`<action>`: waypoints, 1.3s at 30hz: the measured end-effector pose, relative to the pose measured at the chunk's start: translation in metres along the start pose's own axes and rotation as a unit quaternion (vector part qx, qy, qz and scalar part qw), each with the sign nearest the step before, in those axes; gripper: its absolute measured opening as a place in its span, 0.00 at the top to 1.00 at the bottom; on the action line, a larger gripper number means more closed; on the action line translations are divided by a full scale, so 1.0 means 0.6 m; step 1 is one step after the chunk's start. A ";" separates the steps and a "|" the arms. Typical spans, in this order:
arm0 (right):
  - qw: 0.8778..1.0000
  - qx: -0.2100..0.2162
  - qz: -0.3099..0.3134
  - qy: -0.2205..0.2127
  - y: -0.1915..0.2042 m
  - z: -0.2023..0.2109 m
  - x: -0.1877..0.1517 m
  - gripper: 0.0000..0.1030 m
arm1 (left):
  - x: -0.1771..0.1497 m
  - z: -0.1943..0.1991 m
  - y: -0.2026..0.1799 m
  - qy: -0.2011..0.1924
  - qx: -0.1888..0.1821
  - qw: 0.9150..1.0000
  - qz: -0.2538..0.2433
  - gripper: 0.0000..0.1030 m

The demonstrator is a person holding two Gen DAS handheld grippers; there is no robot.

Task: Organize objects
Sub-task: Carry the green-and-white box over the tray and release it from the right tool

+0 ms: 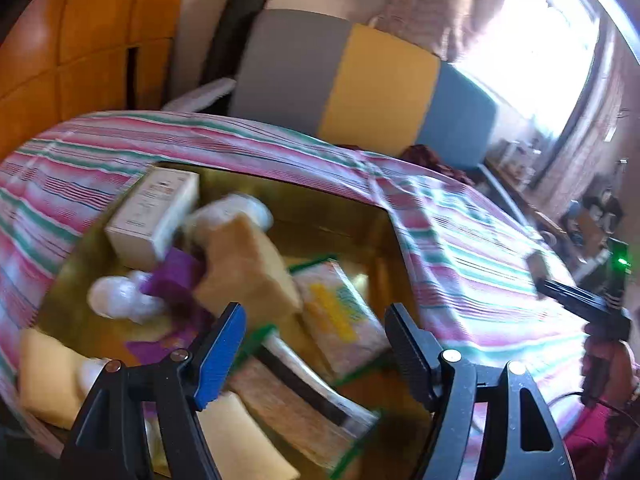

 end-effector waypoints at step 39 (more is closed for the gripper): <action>0.984 0.084 0.159 0.015 0.446 -0.017 -0.041 0.70 | -0.047 0.105 0.081 -0.034 0.126 0.991 0.026 0.29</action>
Point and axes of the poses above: each gripper's, at about its wrist camera, not at the fingertips, and z roughly against the way its jaws point, y to its left, x to its top, the point moved 3 cm from there along -z, roughly the way its jaws point, and after that the axes turned 11 degrees about -z, right-handed, at the moved point
